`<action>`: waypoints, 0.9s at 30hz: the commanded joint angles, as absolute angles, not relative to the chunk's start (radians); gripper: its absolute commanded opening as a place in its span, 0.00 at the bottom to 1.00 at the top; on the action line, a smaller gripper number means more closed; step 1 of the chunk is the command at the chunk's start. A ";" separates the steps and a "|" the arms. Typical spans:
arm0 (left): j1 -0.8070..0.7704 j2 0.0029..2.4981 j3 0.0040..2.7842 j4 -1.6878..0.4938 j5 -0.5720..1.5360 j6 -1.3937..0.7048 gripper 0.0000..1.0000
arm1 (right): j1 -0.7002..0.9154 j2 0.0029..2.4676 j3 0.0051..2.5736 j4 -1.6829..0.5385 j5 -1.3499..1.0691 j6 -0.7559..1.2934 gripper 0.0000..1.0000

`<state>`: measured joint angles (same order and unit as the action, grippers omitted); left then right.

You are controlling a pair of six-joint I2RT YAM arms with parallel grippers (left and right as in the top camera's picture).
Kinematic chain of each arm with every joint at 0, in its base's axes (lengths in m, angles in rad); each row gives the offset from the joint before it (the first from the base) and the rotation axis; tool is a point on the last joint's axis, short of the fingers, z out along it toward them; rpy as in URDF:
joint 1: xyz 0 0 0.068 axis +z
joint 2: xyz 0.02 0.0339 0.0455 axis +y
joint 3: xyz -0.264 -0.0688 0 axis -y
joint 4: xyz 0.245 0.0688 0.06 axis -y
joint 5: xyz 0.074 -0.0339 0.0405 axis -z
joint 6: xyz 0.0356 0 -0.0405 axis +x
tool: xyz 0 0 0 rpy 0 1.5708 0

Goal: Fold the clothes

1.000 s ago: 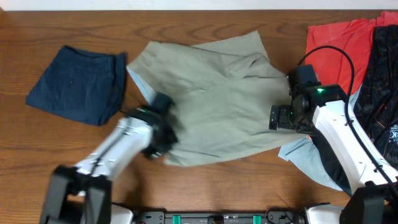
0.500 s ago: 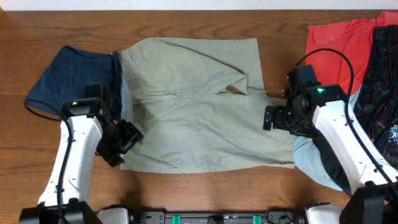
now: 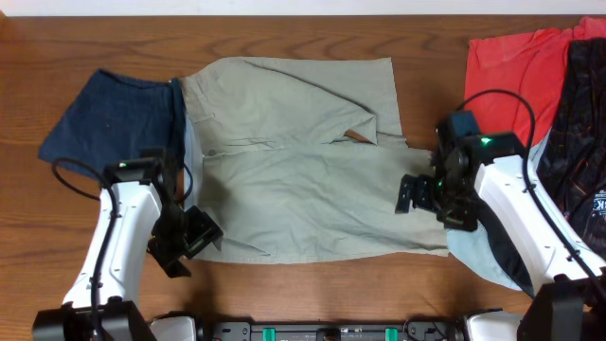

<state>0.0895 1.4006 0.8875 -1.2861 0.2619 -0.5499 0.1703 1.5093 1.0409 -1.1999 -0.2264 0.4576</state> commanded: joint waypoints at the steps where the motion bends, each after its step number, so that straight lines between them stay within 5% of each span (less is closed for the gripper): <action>1: 0.088 1.397 0.828 -1.246 0.251 -0.591 0.68 | 0.171 1.496 0.978 -1.189 -0.281 0.546 0.99; 14: 0.088 1.397 0.603 -0.781 0.250 -0.747 0.65 | 0.171 1.496 0.737 -0.967 -0.281 0.846 0.99; 27: 0.088 1.397 0.533 -0.740 0.250 -0.772 0.06 | 0.168 1.496 0.630 -0.743 -0.161 1.007 0.97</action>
